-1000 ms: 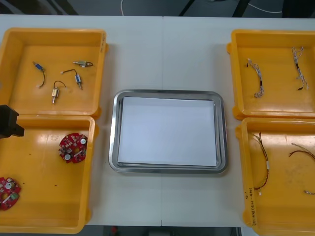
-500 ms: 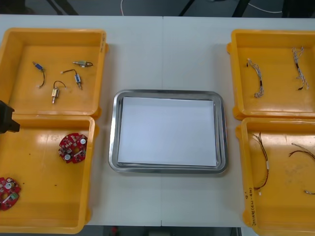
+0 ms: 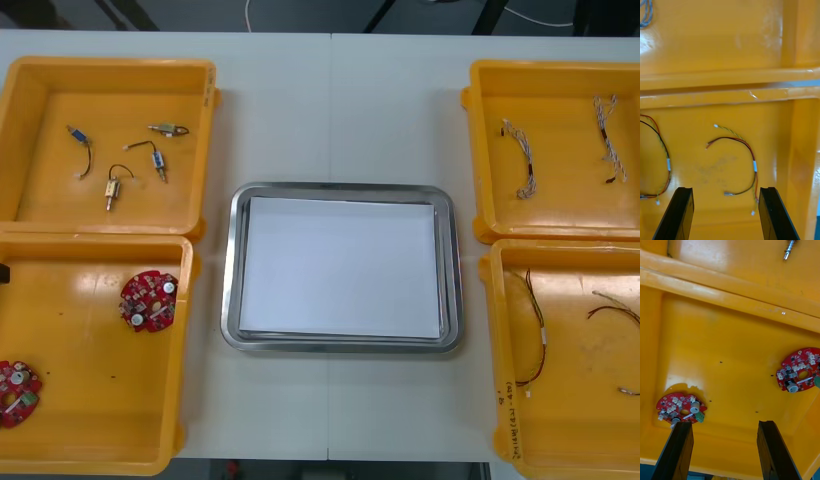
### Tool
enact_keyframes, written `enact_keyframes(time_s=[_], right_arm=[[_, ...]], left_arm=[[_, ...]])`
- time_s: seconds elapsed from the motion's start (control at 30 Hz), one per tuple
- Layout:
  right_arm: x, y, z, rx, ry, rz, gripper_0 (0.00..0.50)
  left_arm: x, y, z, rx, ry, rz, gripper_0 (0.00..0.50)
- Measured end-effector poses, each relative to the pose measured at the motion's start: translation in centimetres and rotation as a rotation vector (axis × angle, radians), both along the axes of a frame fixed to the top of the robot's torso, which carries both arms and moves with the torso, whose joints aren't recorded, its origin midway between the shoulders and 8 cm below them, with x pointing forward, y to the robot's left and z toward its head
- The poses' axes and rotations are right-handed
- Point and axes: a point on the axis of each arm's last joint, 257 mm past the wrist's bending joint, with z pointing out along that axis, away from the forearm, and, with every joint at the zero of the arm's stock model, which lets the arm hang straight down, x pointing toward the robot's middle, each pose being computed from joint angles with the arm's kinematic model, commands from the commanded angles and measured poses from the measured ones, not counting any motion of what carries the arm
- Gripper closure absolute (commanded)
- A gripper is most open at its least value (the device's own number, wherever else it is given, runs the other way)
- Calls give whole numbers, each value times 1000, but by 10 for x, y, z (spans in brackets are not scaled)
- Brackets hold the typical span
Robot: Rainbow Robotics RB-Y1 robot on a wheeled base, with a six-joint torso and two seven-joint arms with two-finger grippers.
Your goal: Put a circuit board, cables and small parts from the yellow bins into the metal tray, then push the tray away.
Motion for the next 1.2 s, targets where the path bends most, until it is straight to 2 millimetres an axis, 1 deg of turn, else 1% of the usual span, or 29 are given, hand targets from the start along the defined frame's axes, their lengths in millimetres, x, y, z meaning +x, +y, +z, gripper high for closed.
enact_keyframes(time_s=[0.23,0.37,0.47,0.67,0.77,0.87,1.0,1.1,1.2], right_arm=[[-28,-22,-8,17,68,-17,0],[-33,-42,-6,33,76,-67,0],[-34,-49,-3,18,76,-58,0],[-35,-53,-3,-34,92,45,0],[-35,-57,-8,-27,102,54,0],[-29,-60,-14,-8,91,44,0],[-21,-56,-25,6,91,54,0],[-19,-51,-32,6,100,69,0],[-18,-47,-37,12,103,76,0]], left_arm=[[-10,10,-4,-2,-33,26,0],[-14,15,-9,-6,-56,40,0],[-16,16,-15,-11,-70,45,0],[-22,19,-31,-32,-83,59,0],[-24,20,-37,-43,-91,66,0],[-27,21,-43,-53,-102,72,0],[-31,23,-52,-64,-113,81,0],[-36,27,-58,-53,-105,90,0],[-40,27,-65,-49,-89,88,0]])
